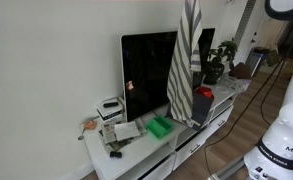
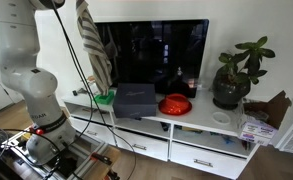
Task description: Put the towel in the green bowl
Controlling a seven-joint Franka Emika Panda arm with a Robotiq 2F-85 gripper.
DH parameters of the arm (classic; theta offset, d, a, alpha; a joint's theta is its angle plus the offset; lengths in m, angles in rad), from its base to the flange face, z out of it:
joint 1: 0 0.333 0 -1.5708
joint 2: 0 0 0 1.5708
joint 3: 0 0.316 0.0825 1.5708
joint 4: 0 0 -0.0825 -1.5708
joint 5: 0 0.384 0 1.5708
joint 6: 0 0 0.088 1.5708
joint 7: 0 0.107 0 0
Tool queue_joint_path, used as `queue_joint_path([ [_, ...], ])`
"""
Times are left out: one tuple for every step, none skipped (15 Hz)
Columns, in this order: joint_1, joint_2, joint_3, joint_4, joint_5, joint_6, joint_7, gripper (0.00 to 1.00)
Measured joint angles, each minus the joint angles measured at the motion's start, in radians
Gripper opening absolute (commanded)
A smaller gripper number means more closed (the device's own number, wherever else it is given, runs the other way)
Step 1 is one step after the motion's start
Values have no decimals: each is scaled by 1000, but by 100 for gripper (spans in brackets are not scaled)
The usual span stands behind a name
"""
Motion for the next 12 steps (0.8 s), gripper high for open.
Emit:
queue_joint_path([
  [6, 0, 1, -6, -2, 0, 0, 0],
  [11, 0, 2, -11, -4, 0, 0, 0],
  [15, 0, 2, -15, -7, 0, 0, 0],
  [20, 0, 3, -19, -12, 0, 0, 0],
  [23, 0, 3, -21, -17, 0, 0, 0],
  [26, 0, 3, -21, -23, 0, -1, 0],
  [28, 0, 3, -21, -30, 0, -1, 0],
  [29, 0, 3, -22, -36, 0, -1, 0],
  [30, 0, 3, -22, -41, 0, -2, 0],
  [30, 0, 3, -23, -48, 0, -3, 0],
  [30, 0, 3, -24, -55, 0, -4, 0],
  [30, 0, 3, -25, -61, 0, -5, 27],
])
